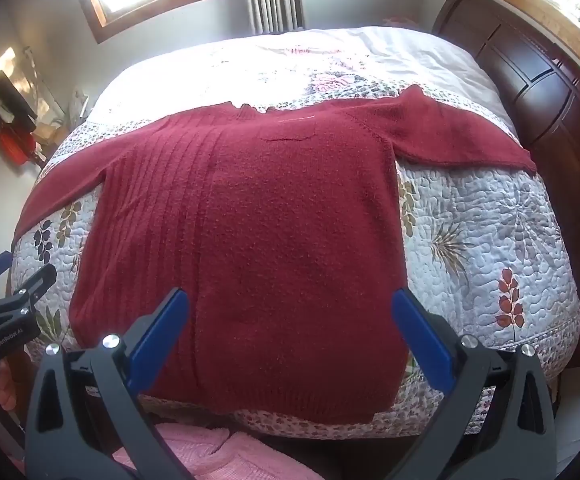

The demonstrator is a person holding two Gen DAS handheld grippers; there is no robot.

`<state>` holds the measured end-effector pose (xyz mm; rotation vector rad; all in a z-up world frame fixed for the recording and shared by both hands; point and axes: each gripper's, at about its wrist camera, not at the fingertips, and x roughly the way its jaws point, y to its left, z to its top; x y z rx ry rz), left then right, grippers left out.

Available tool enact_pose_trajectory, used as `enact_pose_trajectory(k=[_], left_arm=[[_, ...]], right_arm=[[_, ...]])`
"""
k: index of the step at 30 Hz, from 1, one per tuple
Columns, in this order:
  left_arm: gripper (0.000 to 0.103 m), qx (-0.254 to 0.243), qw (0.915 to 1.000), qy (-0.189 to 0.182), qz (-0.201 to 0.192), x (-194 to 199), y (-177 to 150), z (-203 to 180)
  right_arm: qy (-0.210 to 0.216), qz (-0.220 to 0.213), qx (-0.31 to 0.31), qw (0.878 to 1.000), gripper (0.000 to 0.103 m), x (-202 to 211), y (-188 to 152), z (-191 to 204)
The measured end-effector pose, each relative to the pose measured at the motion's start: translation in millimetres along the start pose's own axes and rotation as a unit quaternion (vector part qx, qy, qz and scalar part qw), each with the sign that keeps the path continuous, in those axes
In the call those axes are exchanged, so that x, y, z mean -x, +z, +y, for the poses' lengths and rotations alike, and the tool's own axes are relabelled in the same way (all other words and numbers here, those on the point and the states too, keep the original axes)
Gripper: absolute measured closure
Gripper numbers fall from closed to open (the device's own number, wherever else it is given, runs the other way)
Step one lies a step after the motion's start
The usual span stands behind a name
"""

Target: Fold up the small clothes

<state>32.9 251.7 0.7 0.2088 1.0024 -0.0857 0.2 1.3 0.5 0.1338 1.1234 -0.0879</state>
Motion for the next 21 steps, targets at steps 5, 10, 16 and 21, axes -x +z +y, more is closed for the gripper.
enact_pose_trajectory(k=[5, 10, 16, 21], left_arm=[[0.004, -0.001, 1.0000, -0.001, 0.000, -0.2, 0.2, -0.2], [0.004, -0.003, 1.0000, 0.000, 0.001, -1.3, -0.2, 0.0], [0.004, -0.001, 1.0000, 0.000, 0.004, -3.1, -0.9, 0.7], [0.004, -0.002, 1.0000, 0.000, 0.003, -3.1, -1.1, 0.7]], right_arm=[[-0.001, -0.001, 0.001, 1.000, 0.003, 0.1, 0.1, -1.2], [0.003, 0.001, 0.000, 1.000, 0.003, -0.2, 0.0, -2.1], [0.005, 0.000, -0.001, 1.000, 0.003, -1.1, -0.4, -2.3], [0.004, -0.003, 0.000, 1.000, 0.003, 0.2, 0.0, -3.6]])
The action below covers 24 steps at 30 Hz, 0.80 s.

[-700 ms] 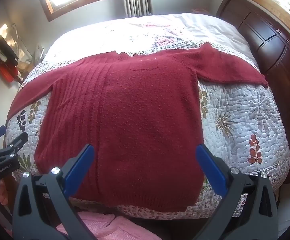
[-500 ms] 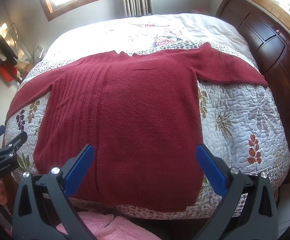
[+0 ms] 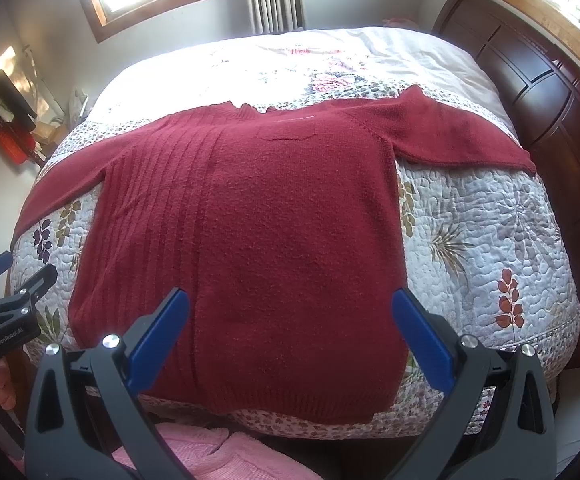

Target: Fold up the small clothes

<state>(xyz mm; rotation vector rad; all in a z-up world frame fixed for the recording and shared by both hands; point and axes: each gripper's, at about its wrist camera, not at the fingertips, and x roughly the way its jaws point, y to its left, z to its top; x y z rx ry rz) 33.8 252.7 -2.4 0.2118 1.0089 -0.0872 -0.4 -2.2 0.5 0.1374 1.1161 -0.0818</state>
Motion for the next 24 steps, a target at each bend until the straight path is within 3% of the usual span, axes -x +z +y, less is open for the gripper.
enact_pose_trajectory(k=[24], left_arm=[[0.004, 0.007, 0.9999, 0.009, 0.000, 1.0, -1.9, 0.0]], right_arm=[[0.000, 0.007, 0.004, 1.000, 0.003, -0.5, -0.5, -0.6]])
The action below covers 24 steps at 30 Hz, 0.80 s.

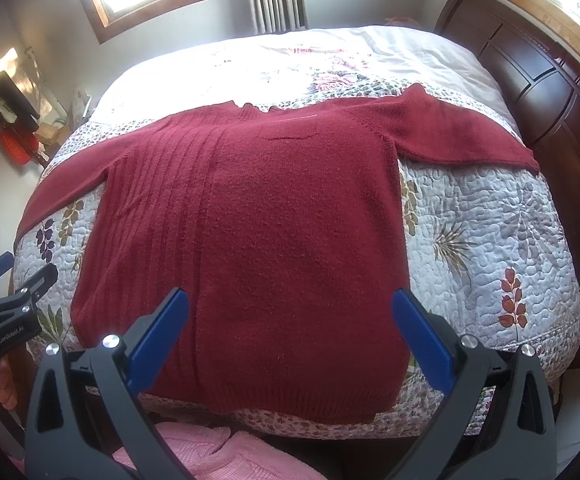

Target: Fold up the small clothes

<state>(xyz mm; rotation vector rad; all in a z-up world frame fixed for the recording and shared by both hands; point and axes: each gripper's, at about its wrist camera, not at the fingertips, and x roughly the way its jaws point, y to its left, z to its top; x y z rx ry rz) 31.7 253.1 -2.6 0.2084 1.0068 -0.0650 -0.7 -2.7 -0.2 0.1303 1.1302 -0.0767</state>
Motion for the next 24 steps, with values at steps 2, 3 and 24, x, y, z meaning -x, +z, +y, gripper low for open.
enact_pose_trajectory(k=[2, 3, 24], left_arm=[[0.004, 0.005, 1.0000, 0.001, 0.001, -1.0, 0.3, -0.5], [0.004, 0.010, 1.0000, 0.002, 0.002, -2.5, 0.6, -1.0], [0.004, 0.042, 0.9982, -0.020, -0.037, -72.9, 135.4, -161.9]], right_arm=[[0.012, -0.002, -0.002, 1.000, 0.003, -0.6, 1.4, -3.3], [0.024, -0.003, -0.006, 1.000, 0.003, -1.5, 2.1, -5.4], [-0.085, -0.015, -0.110, 0.990, 0.003, -95.6, 137.0, -336.5]])
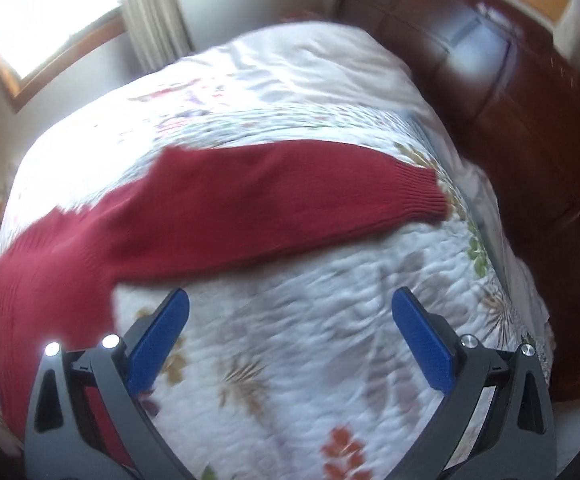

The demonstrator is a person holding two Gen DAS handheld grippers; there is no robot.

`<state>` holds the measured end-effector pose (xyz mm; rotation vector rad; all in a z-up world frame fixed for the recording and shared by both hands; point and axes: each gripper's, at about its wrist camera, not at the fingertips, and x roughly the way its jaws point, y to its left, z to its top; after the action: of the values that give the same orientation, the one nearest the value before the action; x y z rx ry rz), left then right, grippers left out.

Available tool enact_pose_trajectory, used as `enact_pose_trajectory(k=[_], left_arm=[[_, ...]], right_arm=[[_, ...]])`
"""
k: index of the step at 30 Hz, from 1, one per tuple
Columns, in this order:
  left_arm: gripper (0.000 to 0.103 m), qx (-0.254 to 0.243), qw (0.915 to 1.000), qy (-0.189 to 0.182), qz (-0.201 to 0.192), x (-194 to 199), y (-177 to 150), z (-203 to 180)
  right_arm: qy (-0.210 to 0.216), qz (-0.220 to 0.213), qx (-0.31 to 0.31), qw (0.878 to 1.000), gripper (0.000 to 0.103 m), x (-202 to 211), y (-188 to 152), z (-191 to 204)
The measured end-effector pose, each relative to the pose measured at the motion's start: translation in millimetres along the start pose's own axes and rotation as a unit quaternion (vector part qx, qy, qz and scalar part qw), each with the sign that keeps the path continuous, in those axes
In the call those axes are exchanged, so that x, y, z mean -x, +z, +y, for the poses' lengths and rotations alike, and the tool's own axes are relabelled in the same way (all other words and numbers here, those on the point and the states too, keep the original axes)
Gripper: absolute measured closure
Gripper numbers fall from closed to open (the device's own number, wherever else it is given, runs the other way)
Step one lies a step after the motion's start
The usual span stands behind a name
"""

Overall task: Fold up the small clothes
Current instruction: 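Grasp a red sleeve cuff with the right tool and fold it across the sweater front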

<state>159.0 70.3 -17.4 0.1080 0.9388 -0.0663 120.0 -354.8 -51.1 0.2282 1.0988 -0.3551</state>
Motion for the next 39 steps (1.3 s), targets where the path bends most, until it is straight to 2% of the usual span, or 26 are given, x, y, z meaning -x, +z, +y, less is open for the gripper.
enact_pose_trajectory(k=[4, 6, 9, 11, 13, 14, 15, 18, 20, 21, 24, 27, 30, 34, 39], left_arm=[[0.004, 0.001, 1.0000, -0.004, 0.005, -23.9, 23.9, -46.2], [0.004, -0.002, 0.9999, -0.005, 0.009, -34.0, 29.8, -65.1], [0.004, -0.009, 0.9998, -0.002, 0.015, -42.2, 31.7, -84.1], [0.004, -0.018, 0.9997, 0.005, 0.015, -45.0, 30.6, -92.8], [0.004, -0.026, 0.9995, 0.011, 0.016, -48.9, 30.0, -99.6], [0.004, -0.027, 0.9994, 0.014, 0.018, -50.3, 30.8, -99.5], [0.004, -0.027, 0.9993, 0.017, 0.019, -52.2, 31.6, -98.6], [0.004, -0.015, 0.9992, 0.027, 0.024, -57.4, 34.9, -89.3], [0.004, -0.003, 0.9990, 0.035, 0.028, -62.0, 37.2, -80.1], [0.004, 0.001, 0.9989, 0.037, 0.029, -64.4, 38.1, -75.7], [0.004, 0.014, 0.9984, 0.043, 0.035, -70.2, 39.4, -59.2], [0.004, 0.023, 0.9979, 0.048, 0.038, -73.0, 40.0, -41.2], [0.004, 0.033, 0.9973, 0.052, 0.039, -72.3, 38.6, -20.2], [0.004, 0.039, 0.9970, 0.051, 0.042, -72.5, 34.7, 7.5], [0.004, 0.054, 0.9960, 0.051, 0.048, -69.2, 24.2, 48.5]], right_arm=[[-0.019, 0.029, -0.012, 0.999, 0.003, -57.4, 50.5, -71.0], [-0.014, 0.053, -0.029, 0.998, 0.003, -82.2, 62.5, -98.7], [0.016, 0.087, -0.082, 0.993, 0.003, -128.5, 72.2, -144.2], [0.029, 0.103, -0.099, 0.989, 0.003, -147.5, 75.9, -162.9], [0.062, 0.123, -0.111, 0.984, 0.005, -171.2, 77.9, -174.9], [0.082, 0.129, -0.121, 0.981, 0.014, -177.0, 76.2, -179.4], [0.106, 0.133, -0.137, 0.976, 0.019, -181.3, 75.4, -185.7], [0.135, 0.123, -0.146, 0.972, 0.042, -183.0, 76.8, -186.1], [0.149, 0.121, -0.139, 0.971, 0.065, -180.5, 78.1, -178.7], [0.151, 0.121, -0.129, 0.973, 0.071, -178.8, 79.7, -173.5], [0.122, 0.108, -0.089, 0.983, 0.093, -161.8, 85.5, -159.3], [0.143, 0.076, -0.096, 0.982, 0.093, -136.2, 91.8, -153.9], [0.155, 0.047, -0.057, 0.985, 0.093, -99.9, 101.7, -120.1], [0.181, 0.016, 0.036, 0.983, 0.093, -48.3, 111.8, -33.2], [0.223, 0.007, 0.134, 0.965, 0.093, -10.0, 101.4, 88.9]])
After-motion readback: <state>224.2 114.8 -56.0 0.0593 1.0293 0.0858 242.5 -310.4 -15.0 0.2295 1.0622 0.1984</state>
